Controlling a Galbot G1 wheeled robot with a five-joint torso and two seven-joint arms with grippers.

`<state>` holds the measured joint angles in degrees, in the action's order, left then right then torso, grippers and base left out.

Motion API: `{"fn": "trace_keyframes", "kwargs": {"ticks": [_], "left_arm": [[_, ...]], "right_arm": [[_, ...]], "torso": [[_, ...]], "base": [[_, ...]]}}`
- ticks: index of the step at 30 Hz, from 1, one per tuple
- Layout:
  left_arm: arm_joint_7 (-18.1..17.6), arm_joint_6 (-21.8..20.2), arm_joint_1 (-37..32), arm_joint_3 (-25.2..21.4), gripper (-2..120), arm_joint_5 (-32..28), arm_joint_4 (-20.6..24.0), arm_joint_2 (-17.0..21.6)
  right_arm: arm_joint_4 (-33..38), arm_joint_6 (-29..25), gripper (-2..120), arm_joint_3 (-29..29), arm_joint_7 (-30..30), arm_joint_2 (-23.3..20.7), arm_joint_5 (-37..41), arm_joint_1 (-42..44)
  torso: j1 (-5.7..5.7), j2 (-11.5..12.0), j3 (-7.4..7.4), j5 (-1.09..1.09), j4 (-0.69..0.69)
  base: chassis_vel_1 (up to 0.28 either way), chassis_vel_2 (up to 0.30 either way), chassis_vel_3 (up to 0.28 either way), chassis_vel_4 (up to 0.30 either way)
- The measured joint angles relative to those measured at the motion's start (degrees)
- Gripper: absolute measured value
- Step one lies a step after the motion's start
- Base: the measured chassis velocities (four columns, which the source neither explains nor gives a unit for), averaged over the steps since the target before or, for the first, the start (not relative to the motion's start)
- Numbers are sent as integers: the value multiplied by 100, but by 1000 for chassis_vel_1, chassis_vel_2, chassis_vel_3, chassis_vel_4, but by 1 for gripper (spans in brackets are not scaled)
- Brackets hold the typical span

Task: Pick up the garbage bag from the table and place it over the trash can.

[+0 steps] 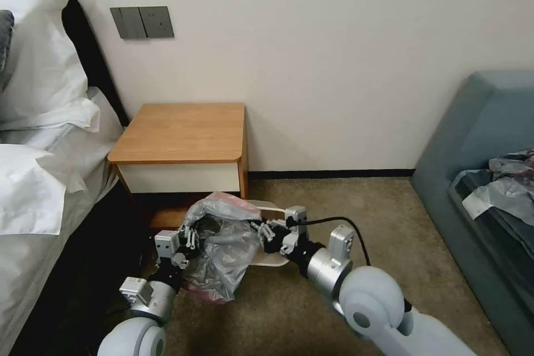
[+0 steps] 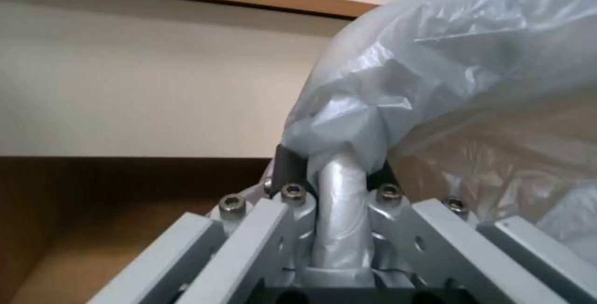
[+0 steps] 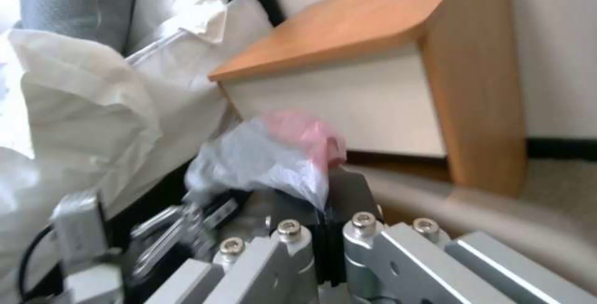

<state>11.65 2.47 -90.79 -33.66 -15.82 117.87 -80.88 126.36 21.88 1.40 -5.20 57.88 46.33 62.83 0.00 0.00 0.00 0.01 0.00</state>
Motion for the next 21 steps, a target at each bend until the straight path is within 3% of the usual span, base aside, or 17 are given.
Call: {"fn": "trace_keyframes", "kwargs": {"ticks": [8,21], "left_arm": [[135,221,-51,-8,4,221,0,46],[125,262,14,-34,4,98,-15,87]], "right_arm": [[-114,-8,0,-101,28,-571,205,-350],[-248,-105,-2,-539,204,-1415,306,-300]], "torso": [[0,0,0,0,0],[0,0,0,0,0]], "base": [[0,0,0,0],[0,0,0,0]]}}
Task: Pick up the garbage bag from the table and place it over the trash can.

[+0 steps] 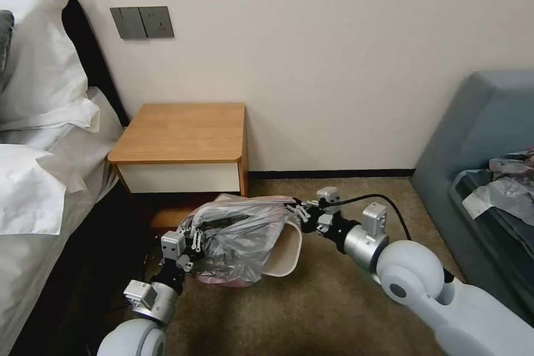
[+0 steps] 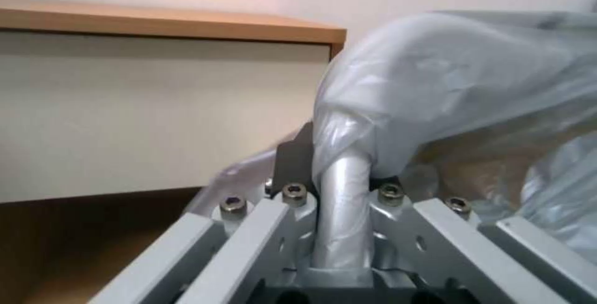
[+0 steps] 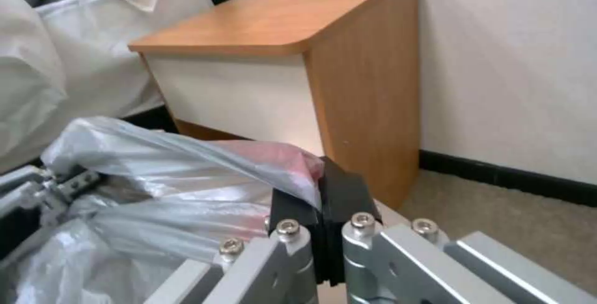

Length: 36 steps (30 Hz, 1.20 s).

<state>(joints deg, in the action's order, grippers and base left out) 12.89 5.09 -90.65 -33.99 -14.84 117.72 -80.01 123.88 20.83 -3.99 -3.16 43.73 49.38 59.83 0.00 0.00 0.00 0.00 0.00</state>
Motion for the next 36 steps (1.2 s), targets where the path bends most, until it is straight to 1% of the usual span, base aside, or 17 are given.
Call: {"fn": "trace_keyframes", "kwargs": {"ticks": [3,7,11,14,15,18,19,21,23,25,27,28,29,30,32,33,36], "left_arm": [[-83,0,23,-23,4,-36,-17,-10],[-132,-14,51,-29,3,-83,-27,-19],[-161,-29,86,-34,3,-122,-47,-10],[-249,-136,154,-34,3,-195,-65,-30],[-249,-136,154,-34,3,-195,-65,-30],[-328,-214,216,-29,3,-230,-105,-53],[-328,-214,216,-29,3,-230,-105,-53],[-386,-248,246,-26,3,-237,-143,-50],[-410,-261,258,-24,3,-237,-155,-51],[-489,-306,283,-22,3,-270,-160,-90],[-500,-314,286,-21,3,-285,-161,-101],[-540,-344,300,-18,3,-377,-158,-148],[-553,-350,310,-18,3,-426,-155,-168],[-553,-350,310,-18,3,-426,-155,-168],[-564,-351,331,-15,3,-588,-139,-211],[-564,-351,331,-15,3,-588,-139,-211],[-601,-346,357,-9,3,-832,-97,-271]], "right_arm": [[-17,-28,3,-79,92,-90,-110,57],[-45,-74,23,-170,236,-167,-284,199],[17,-98,32,-252,368,-227,-340,298],[165,-159,48,-412,529,-299,-435,518],[165,-159,48,-412,529,-299,-435,518],[358,-223,64,-641,549,-319,-476,837],[358,-223,64,-641,549,-319,-476,837],[542,-239,74,-795,531,-301,-464,1009],[644,-242,78,-837,464,-271,-374,1061],[1017,-220,89,-863,-29,-99,286,1180],[1082,-216,90,-853,-155,-51,417,1198],[1379,-179,97,-769,-794,273,1066,1318],[1501,-132,99,-717,-1108,467,1304,1388],[1501,-132,99,-717,-1108,467,1304,1388],[1647,14,100,-591,-1589,907,1527,1584],[1647,14,100,-591,-1589,907,1527,1584],[1633,123,100,-416,-1642,1397,1369,1910]], "torso": [[0,0,0,-1,-1],[0,0,0,0,1],[0,0,0,1,1],[0,0,0,0,2],[0,0,0,0,2],[0,0,-1,0,1],[0,0,-1,0,1],[0,0,-1,-2,0],[0,0,0,-2,-1],[0,0,-1,-2,1],[0,0,-1,-2,1],[0,0,-1,-1,1],[0,0,-1,-1,1],[0,0,-1,-1,1],[0,0,-1,0,0],[0,0,-1,0,0],[0,0,0,-2,-1]], "base": [[0,0,0,0],[0,0,0,0],[0,0,0,0],[0,0,0,0],[0,0,0,0],[0,0,0,0],[0,0,0,0],[0,0,0,0],[0,0,0,0],[0,0,0,0],[0,0,0,0],[0,0,0,0],[0,0,0,0],[0,0,0,0],[0,0,0,0],[0,0,0,0],[0,0,0,0]]}}
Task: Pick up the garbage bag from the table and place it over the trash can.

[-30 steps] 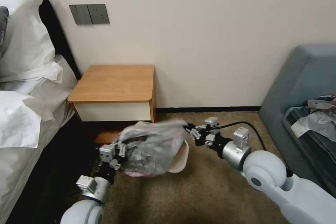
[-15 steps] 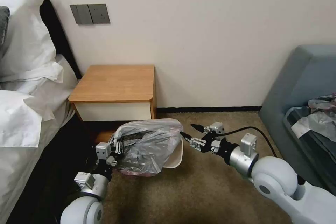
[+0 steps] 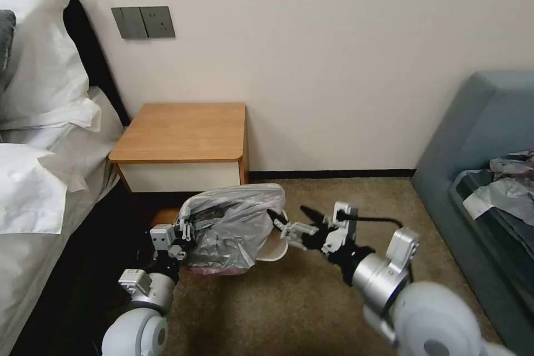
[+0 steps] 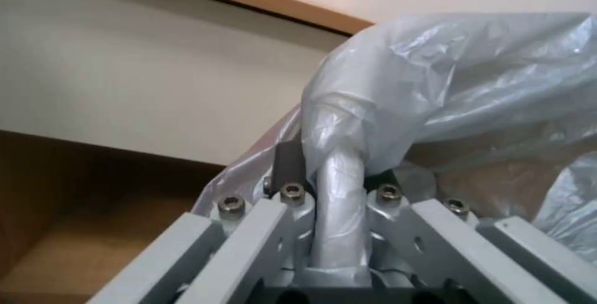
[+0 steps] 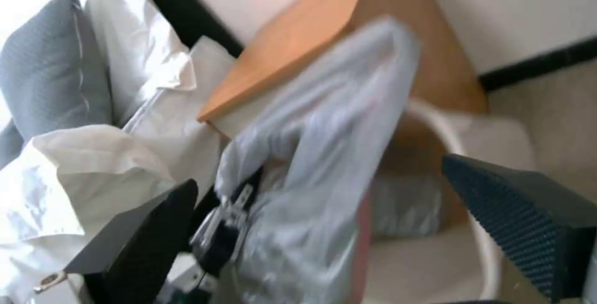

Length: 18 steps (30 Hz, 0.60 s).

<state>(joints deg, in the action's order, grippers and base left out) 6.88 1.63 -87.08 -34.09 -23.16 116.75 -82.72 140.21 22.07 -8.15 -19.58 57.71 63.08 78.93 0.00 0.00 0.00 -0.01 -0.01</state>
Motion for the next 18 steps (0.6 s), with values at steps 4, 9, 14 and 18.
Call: {"fn": "trace_keyframes", "kwargs": {"ticks": [4,9,14,18], "left_arm": [[-7,31,33,5,3,-81,4,1],[-4,109,92,20,3,-140,-46,20],[13,177,152,90,3,-223,-117,159],[23,177,172,104,4,-232,-124,220]], "right_arm": [[-101,75,100,121,239,158,-187,91],[-270,124,100,194,449,191,-277,28],[-563,136,100,364,655,186,-370,-190],[-724,136,100,455,757,190,-399,-299]], "torso": [[0,0,0,-1,1],[0,0,0,2,3],[0,-1,0,2,5],[0,-1,0,2,4]], "base": [[0,0,0,0],[0,0,0,0],[0,0,0,0],[0,0,0,0]]}}
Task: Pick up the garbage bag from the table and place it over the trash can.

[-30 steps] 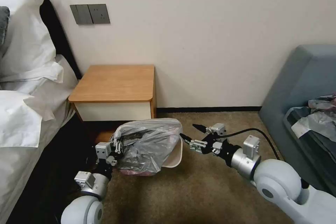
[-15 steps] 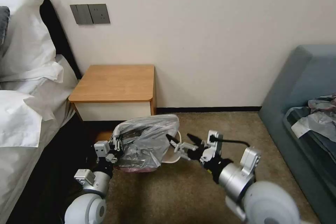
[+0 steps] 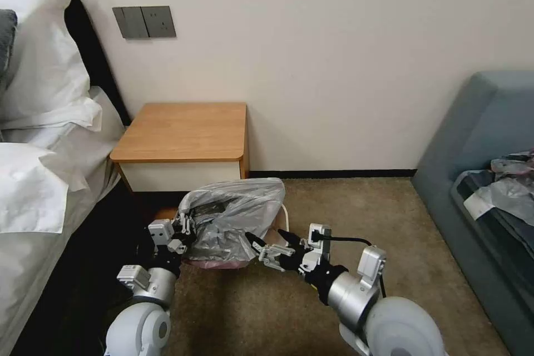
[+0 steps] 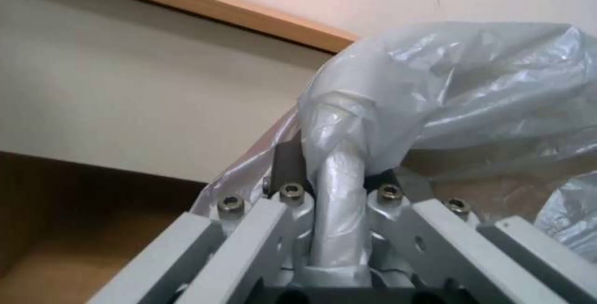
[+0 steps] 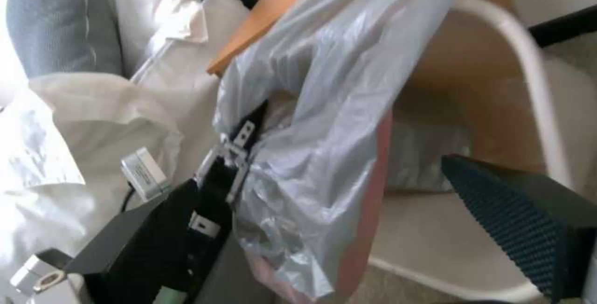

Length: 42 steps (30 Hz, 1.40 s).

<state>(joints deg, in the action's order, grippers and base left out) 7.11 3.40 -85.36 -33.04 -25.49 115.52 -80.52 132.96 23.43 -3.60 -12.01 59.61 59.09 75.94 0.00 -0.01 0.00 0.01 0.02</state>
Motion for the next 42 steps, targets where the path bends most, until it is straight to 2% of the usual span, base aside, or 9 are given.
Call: {"fn": "trace_keyframes", "kwargs": {"ticks": [12,17,18,20,21,27,36,39,42], "left_arm": [[24,-2,44,20,4,-23,-7,70],[27,-21,71,3,4,-31,-9,68],[27,-21,71,3,4,-31,-9,68],[27,-32,92,0,4,-37,-16,55],[27,-32,92,0,4,-37,-16,55],[23,-50,99,-15,4,-38,-17,46],[12,-87,141,-63,4,-81,-24,56],[-6,-131,193,-92,4,-96,-35,32],[-17,-146,222,-115,4,-107,-46,18]], "right_arm": [[-586,-57,98,387,163,280,-81,-347],[-581,-112,79,368,244,279,-167,-286],[-581,-112,79,368,244,279,-167,-286],[-572,-129,68,362,277,279,-207,-259],[-572,-129,68,362,277,279,-207,-259],[-586,-156,41,377,309,294,-285,-263],[-602,-197,15,385,330,296,-378,-240],[-599,-205,0,386,346,299,-417,-216],[-586,-210,0,384,352,299,-444,-201]], "torso": [[0,0,0,-2,-2],[0,0,0,-2,-3],[0,0,0,-2,-3],[0,0,0,-1,-2],[0,0,0,-1,-2],[0,0,0,-2,-3],[0,0,0,-2,-3],[0,0,0,-1,-2],[0,1,0,0,-2]], "base": [[0,0,0,0],[0,0,0,0],[0,0,0,0],[0,0,0,0],[0,0,0,0],[0,0,0,0],[0,0,0,0],[0,0,0,0],[0,0,0,0]]}}
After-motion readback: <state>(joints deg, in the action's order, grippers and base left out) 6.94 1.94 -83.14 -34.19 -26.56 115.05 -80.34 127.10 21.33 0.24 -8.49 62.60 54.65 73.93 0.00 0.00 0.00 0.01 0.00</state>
